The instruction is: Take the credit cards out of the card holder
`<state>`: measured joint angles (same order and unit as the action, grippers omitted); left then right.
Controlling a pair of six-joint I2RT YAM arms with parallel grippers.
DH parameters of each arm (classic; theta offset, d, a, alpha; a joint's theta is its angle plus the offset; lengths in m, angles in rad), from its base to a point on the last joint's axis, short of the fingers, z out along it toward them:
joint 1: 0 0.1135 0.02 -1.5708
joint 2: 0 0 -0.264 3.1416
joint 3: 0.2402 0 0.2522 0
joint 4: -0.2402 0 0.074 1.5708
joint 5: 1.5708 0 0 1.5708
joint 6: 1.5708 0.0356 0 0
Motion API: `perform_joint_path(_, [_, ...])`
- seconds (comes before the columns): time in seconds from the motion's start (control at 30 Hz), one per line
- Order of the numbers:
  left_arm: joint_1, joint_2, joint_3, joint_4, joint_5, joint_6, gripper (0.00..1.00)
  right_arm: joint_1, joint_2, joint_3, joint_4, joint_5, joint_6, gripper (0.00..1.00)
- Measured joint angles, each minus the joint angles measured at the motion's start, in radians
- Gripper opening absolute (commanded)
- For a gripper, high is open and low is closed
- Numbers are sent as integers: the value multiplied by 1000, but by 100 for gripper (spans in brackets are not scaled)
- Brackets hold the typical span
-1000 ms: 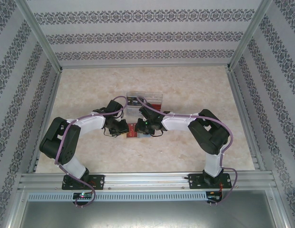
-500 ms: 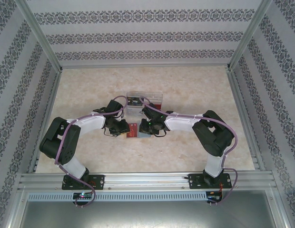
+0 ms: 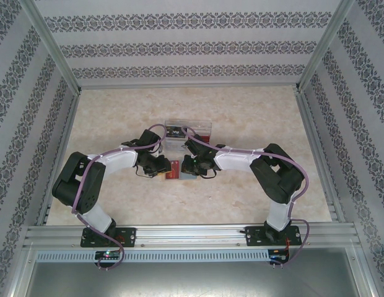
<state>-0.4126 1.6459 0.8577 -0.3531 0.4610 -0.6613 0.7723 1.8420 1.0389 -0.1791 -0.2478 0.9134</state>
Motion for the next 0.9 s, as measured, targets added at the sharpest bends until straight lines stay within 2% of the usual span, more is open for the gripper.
perform_joint_path(0.33, [-6, 7, 6, 3, 14, 0, 35, 0, 3, 0, 1, 0, 0, 18])
perform_joint_path(0.67, [-9, 9, 16, 0, 6, 1, 32, 0, 4, 0, 3, 0, -1, 18])
perform_joint_path(0.77, [-13, 18, 23, -2, -2, 1, 32, -7, -7, -1, -12, 11, -10, 24])
perform_joint_path(0.9, [-13, 19, 24, -3, -5, 1, 32, -26, -60, -5, -55, 50, -35, 26])
